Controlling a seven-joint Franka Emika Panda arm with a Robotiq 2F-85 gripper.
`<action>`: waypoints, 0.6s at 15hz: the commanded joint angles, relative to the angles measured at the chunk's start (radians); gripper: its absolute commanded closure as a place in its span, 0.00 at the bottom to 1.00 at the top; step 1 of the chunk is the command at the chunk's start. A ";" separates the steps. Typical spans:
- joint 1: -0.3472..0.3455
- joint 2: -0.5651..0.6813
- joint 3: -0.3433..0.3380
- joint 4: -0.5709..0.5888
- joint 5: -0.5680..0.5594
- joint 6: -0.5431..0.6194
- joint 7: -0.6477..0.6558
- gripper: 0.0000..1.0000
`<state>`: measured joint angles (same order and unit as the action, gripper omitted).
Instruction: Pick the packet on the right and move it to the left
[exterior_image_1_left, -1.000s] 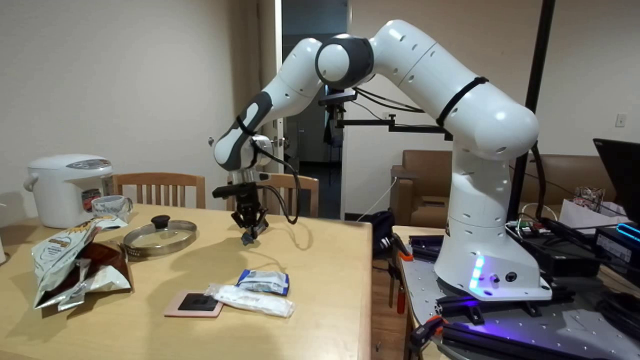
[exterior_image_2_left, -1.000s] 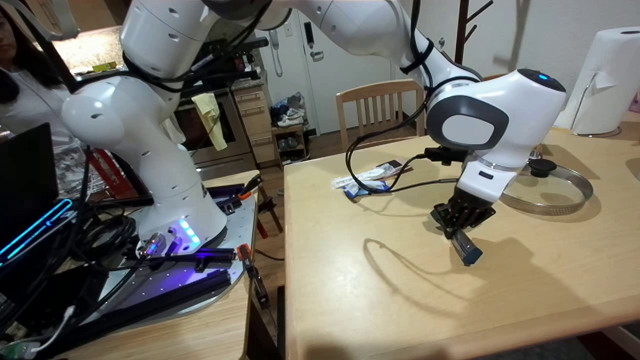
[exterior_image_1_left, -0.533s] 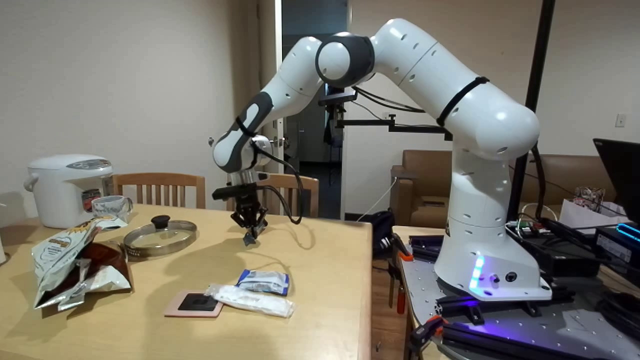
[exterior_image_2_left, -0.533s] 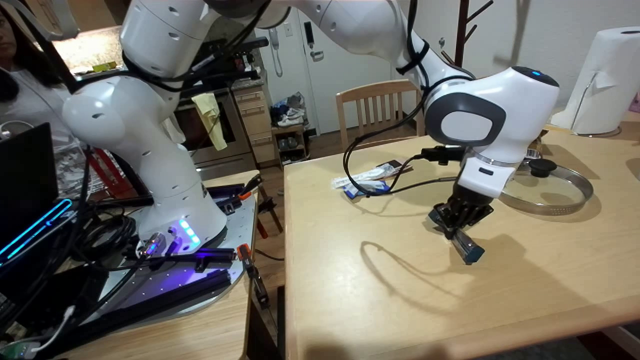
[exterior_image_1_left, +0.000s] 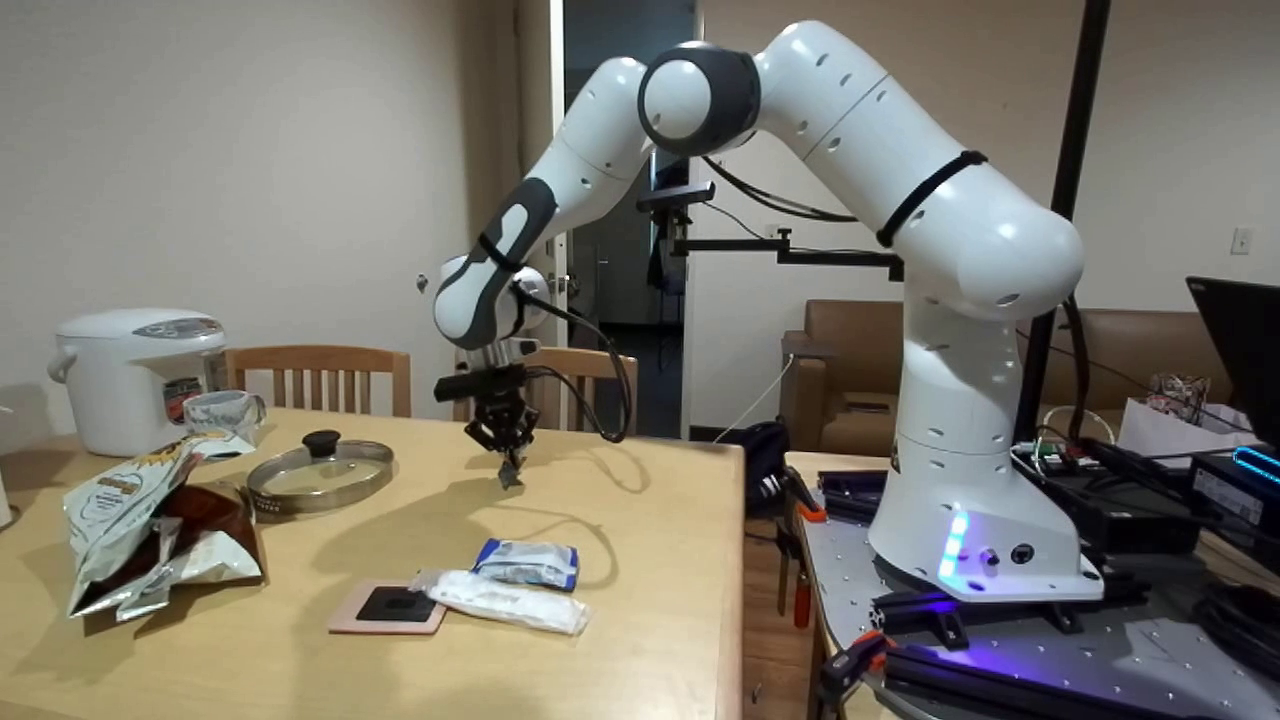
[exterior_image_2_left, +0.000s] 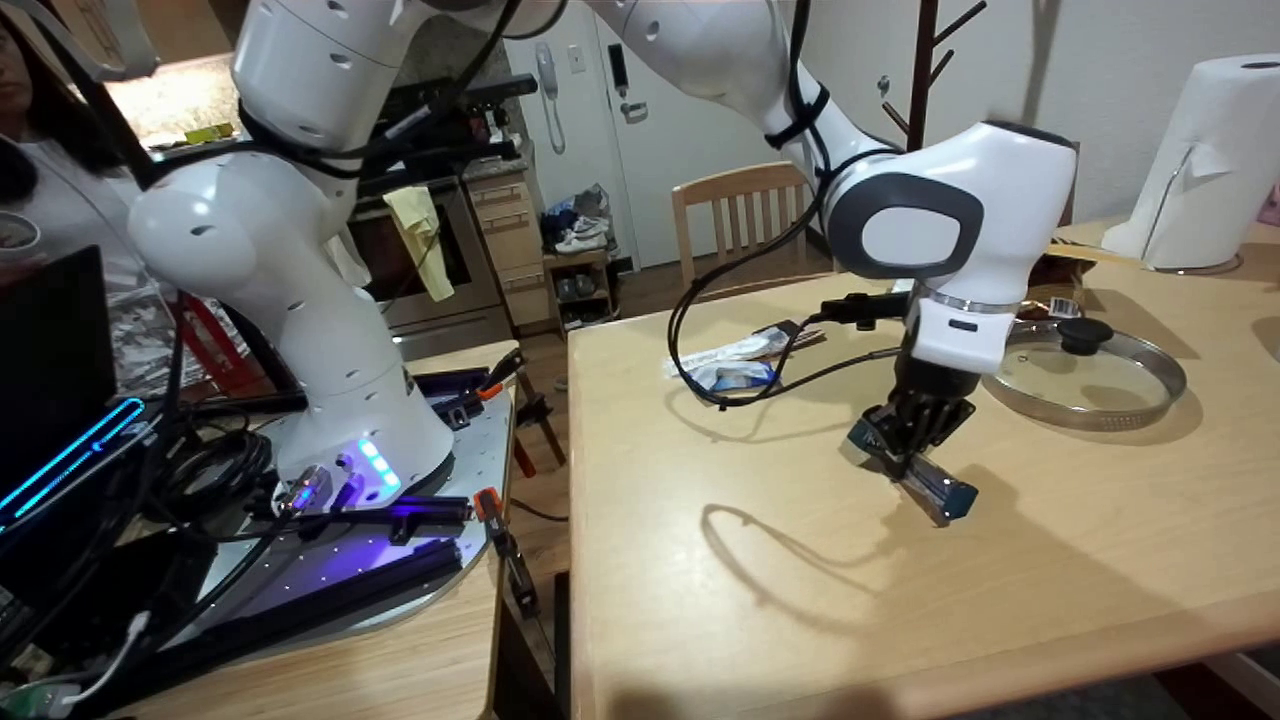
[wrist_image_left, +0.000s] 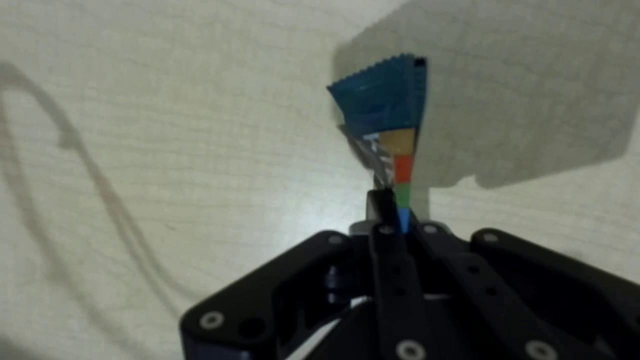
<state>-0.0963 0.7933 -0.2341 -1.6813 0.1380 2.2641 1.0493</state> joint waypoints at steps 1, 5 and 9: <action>0.010 -0.100 -0.014 -0.113 -0.032 0.052 -0.051 1.00; 0.017 -0.174 -0.015 -0.174 -0.048 0.089 -0.103 1.00; 0.022 -0.258 -0.001 -0.246 -0.079 0.136 -0.215 1.00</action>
<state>-0.0792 0.6264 -0.2462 -1.8281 0.0918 2.3479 0.9247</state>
